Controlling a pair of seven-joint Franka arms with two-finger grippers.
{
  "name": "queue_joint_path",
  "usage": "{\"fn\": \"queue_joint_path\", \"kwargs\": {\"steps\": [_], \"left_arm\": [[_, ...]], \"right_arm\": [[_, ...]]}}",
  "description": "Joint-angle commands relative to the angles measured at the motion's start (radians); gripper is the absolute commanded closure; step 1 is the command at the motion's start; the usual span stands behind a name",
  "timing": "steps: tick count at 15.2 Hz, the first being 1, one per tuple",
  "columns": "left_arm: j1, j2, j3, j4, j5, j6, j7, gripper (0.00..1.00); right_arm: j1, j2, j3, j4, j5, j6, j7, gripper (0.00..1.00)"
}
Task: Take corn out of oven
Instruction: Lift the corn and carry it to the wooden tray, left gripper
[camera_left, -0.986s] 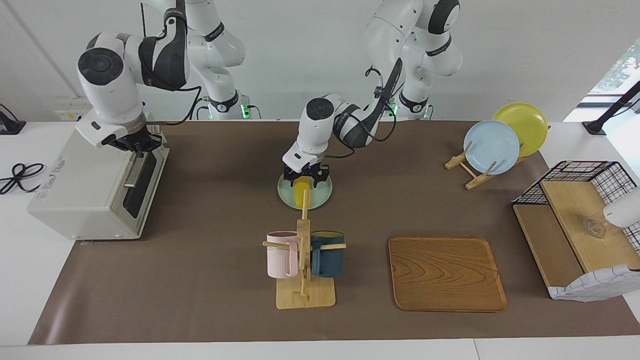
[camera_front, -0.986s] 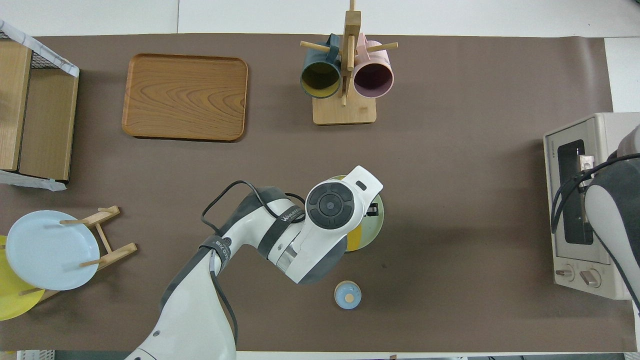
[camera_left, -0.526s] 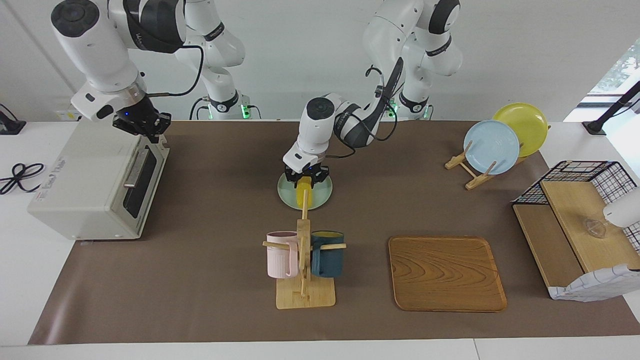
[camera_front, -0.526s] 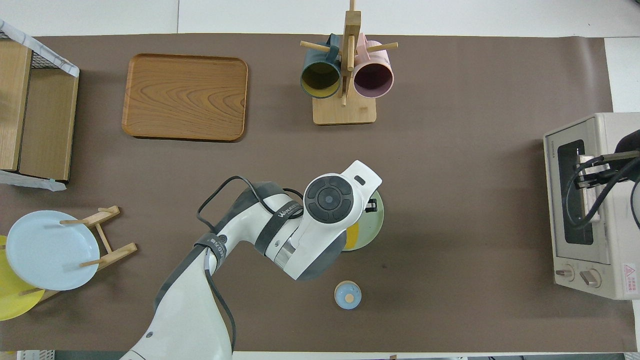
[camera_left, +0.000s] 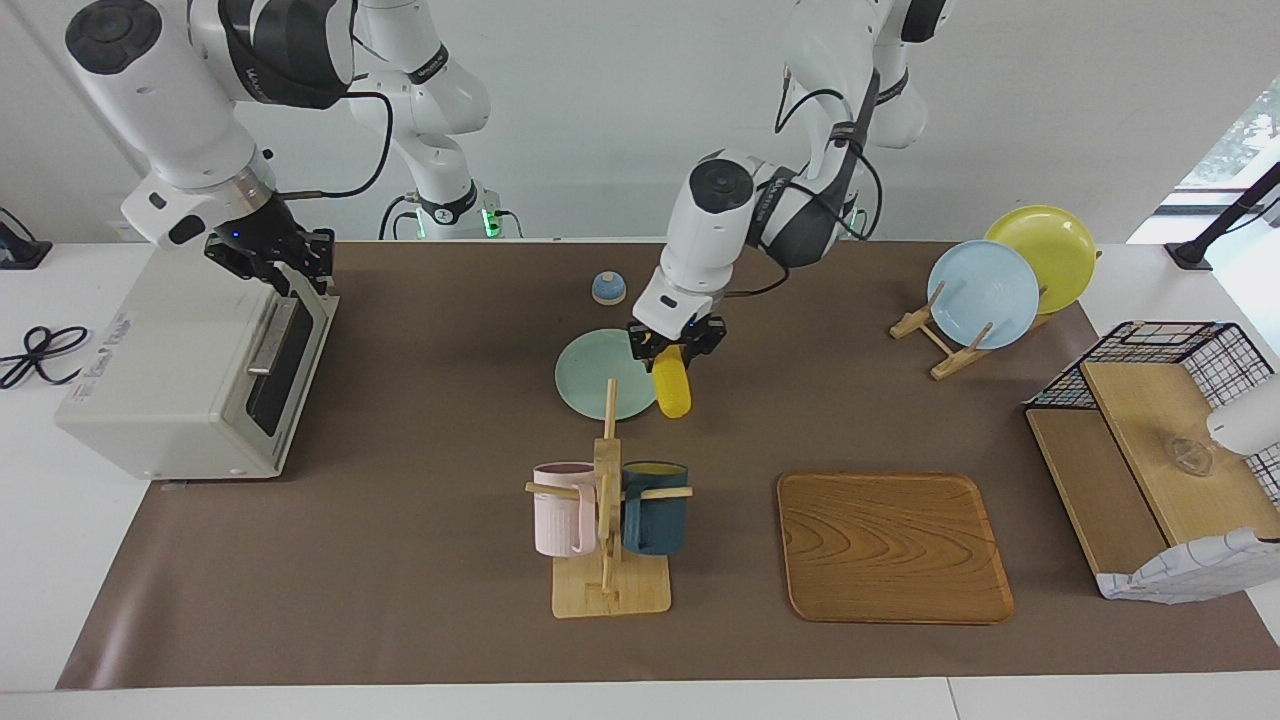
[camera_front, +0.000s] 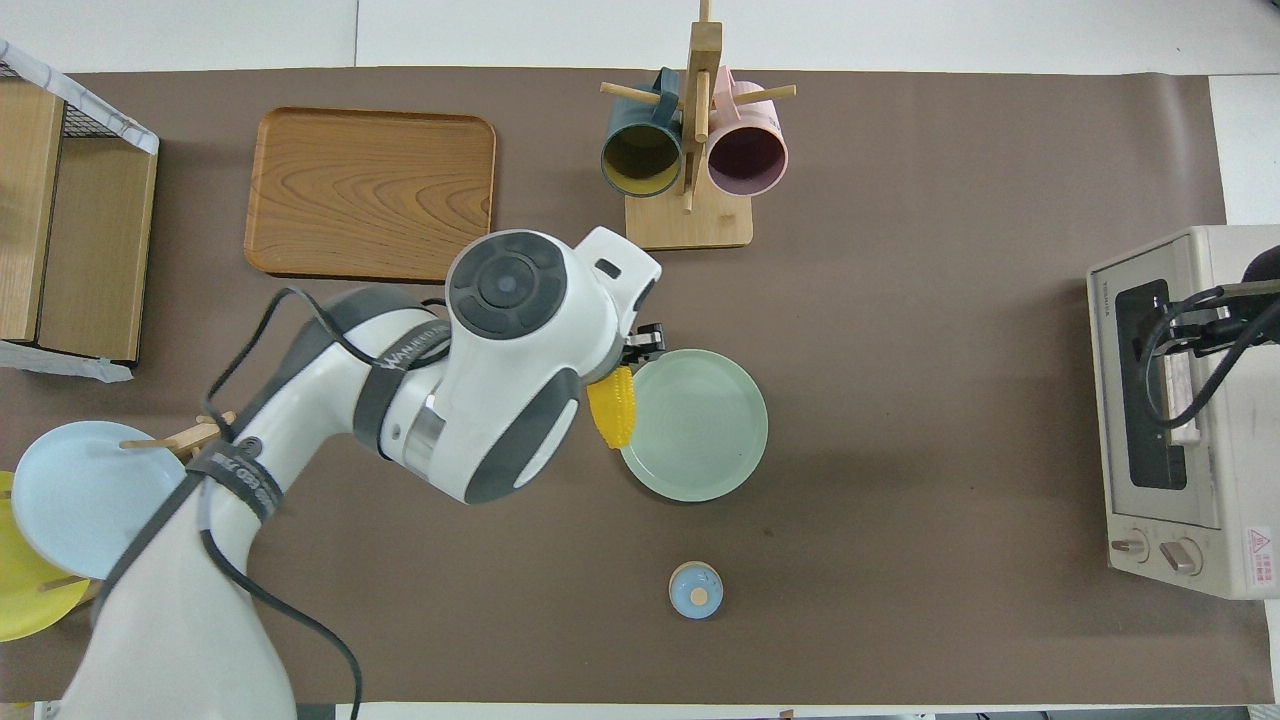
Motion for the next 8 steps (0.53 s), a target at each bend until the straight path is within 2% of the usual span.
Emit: {"fn": "queue_joint_path", "kwargs": {"steps": [1, 4, 5, 6, 8], "left_arm": [[0.116, 0.020, -0.009, 0.081, 0.012, -0.094, 0.117, 1.00], [0.236, 0.062, -0.009, 0.153, 0.014, -0.105, 0.226, 1.00], [0.270, 0.075, -0.009, 0.169, 0.015, -0.104, 0.262, 1.00], [0.302, 0.079, -0.009, 0.173, 0.015, -0.104, 0.314, 1.00], [0.339, 0.128, -0.009, 0.214, 0.046, -0.102, 0.361, 1.00]], "right_arm": [[-0.003, 0.019, 0.006, 0.040, 0.015, -0.036, 0.034, 0.00], [0.008, 0.087, 0.003, 0.144, 0.022, -0.073, 0.050, 0.00], [0.059, 0.104, -0.012, 0.176, 0.010, -0.093, 0.065, 0.00], [0.108, 0.093, -0.054, 0.166, 0.001, -0.111, 0.074, 0.00], [0.129, 0.084, -0.080, 0.150, 0.004, -0.116, 0.105, 0.00]]}}
